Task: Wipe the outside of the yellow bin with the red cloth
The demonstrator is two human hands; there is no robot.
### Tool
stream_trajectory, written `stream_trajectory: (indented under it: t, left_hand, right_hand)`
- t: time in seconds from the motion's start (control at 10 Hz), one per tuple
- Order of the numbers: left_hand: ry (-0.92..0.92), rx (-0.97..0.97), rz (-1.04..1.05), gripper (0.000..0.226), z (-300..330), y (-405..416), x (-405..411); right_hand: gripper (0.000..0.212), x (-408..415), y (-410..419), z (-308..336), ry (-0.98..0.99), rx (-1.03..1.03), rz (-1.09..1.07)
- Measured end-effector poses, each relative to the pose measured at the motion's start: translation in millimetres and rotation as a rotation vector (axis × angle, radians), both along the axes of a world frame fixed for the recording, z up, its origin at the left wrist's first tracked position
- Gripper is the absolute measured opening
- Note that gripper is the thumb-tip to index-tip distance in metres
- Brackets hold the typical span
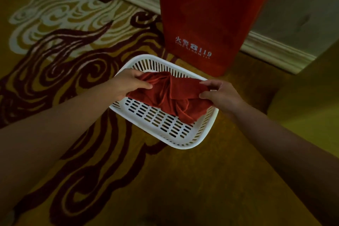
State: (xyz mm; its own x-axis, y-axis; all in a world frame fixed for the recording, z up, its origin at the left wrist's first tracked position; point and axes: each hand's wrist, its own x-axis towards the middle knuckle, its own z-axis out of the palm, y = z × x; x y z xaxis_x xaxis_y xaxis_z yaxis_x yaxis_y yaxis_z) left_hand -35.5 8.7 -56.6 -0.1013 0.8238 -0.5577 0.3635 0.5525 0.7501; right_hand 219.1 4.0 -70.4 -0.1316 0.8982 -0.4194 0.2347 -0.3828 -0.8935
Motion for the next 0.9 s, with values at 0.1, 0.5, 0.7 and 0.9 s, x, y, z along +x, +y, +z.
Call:
stream_trajectory:
  t: [0.1, 0.5, 0.7, 0.9]
  left_hand:
    - [-0.014, -0.029, -0.011, 0.029, -17.9, 2.3, -7.2]
    - [-0.112, -0.164, -0.012, 0.033, -66.6, -2.6, -29.8]
    - [-0.103, -0.200, -0.016, 0.033, -68.3, 0.6, -32.2]
    - [0.031, -0.156, 0.045, 0.037, -45.9, 2.1, -28.7]
  right_hand:
    - [0.032, -12.6, 4.2, -20.0, -0.028, -0.045, -0.031]
    - [0.038, -35.3, 14.6, -67.7, -0.198, -0.022, 0.048]
    - [0.038, -32.5, 21.4, -74.9, -0.254, -0.018, 0.034]
    - [0.033, -22.7, 22.5, -55.7, -0.361, 0.009, 0.047]
